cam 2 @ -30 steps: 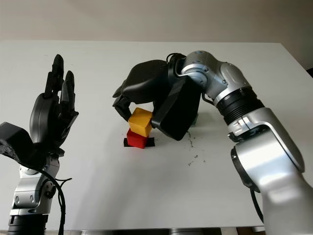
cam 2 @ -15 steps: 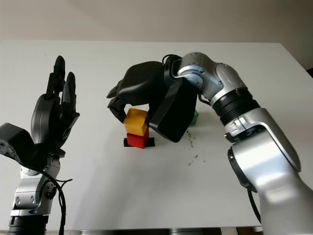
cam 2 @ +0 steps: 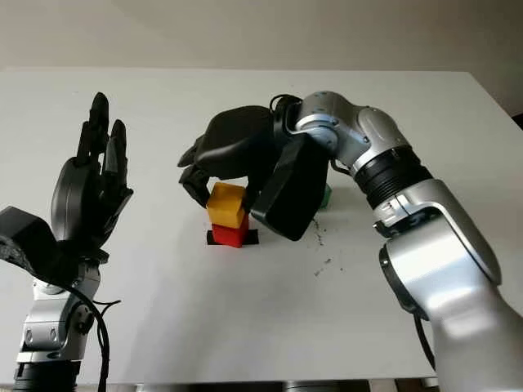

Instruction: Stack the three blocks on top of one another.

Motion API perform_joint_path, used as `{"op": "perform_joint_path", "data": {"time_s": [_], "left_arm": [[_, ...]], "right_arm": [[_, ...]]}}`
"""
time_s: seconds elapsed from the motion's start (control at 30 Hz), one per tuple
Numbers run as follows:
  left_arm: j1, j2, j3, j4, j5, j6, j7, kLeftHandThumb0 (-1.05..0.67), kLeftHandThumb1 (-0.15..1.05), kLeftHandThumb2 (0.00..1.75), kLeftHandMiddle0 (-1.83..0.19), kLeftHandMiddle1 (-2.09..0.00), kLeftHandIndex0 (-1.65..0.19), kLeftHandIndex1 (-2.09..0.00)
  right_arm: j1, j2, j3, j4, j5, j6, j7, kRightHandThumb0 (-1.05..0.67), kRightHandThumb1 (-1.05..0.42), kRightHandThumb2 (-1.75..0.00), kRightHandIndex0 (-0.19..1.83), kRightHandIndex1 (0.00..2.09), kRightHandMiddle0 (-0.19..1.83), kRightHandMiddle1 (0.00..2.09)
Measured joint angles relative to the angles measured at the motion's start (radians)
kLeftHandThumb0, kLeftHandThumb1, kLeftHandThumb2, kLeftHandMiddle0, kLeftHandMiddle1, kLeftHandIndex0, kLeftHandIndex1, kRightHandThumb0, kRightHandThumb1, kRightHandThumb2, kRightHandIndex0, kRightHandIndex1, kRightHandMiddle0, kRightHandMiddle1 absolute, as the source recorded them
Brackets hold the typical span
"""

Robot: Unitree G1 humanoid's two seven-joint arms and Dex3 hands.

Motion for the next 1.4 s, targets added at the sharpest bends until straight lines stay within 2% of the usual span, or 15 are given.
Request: {"op": "perform_joint_path", "data": {"time_s": [0.07,0.23,0.27,0.3,0.37,0.43,0.5,0.93,1.4], "left_arm": [[0.001,0.000,0.000,-0.001,0.000,0.000,0.000,-0.82,1.05,0.60,0.14,-0.05,0.14,-0.05],[0.002,0.000,0.000,-0.001,0.000,0.001,-0.001,-0.81,1.05,0.61,0.15,-0.05,0.15,-0.05],[0.002,0.000,0.000,-0.001,0.000,0.001,-0.002,-0.81,1.05,0.61,0.16,-0.05,0.15,-0.05],[0.002,0.000,0.000,-0.001,0.000,0.001,-0.002,-0.81,1.05,0.61,0.15,-0.05,0.15,-0.05],[0.003,0.000,0.000,-0.001,0.002,0.001,-0.001,-0.81,1.05,0.60,0.14,-0.05,0.15,-0.05],[0.003,0.000,0.000,-0.002,0.001,0.002,-0.001,-0.81,1.05,0.60,0.14,-0.05,0.15,-0.05],[0.003,0.000,0.000,-0.002,0.001,0.002,-0.001,-0.81,1.05,0.59,0.14,-0.05,0.15,-0.05],[0.003,0.000,0.000,-0.002,0.003,0.005,-0.004,-0.80,1.05,0.59,0.14,-0.05,0.14,-0.05],[0.009,0.001,0.000,-0.013,0.004,0.010,-0.015,-0.80,1.05,0.59,0.14,-0.05,0.14,-0.05]], "right_arm": [[0.000,-0.004,0.000,-0.005,0.003,-0.002,0.013,-0.35,-0.96,-0.05,0.25,0.05,0.39,1.27],[0.000,-0.026,0.010,-0.034,-0.008,-0.013,0.043,-0.55,-0.90,-0.04,0.13,0.01,0.18,1.20],[0.000,-0.029,0.014,-0.038,-0.015,-0.019,0.046,-0.58,-0.89,-0.05,0.09,0.02,0.13,1.12],[0.000,-0.033,0.019,-0.042,-0.022,-0.021,0.049,-0.60,-0.89,-0.05,0.02,0.03,0.07,0.87],[0.000,-0.042,0.030,-0.052,-0.035,-0.022,0.056,-0.63,-0.89,-0.05,-0.06,0.04,0.10,0.50],[0.000,-0.047,0.032,-0.066,-0.040,-0.022,0.056,-0.64,-0.89,-0.05,-0.10,0.04,0.11,0.28],[0.000,-0.050,0.032,-0.072,-0.042,-0.023,0.050,-0.66,-0.89,-0.05,-0.15,0.03,0.03,0.17],[0.001,-0.062,0.032,-0.073,-0.042,-0.029,-0.002,-0.67,-0.90,-0.06,-0.19,0.00,-0.08,0.07],[0.002,-0.068,0.039,-0.036,-0.185,-0.058,-0.278,-0.66,-0.90,-0.06,-0.19,0.00,-0.08,0.06]]}}
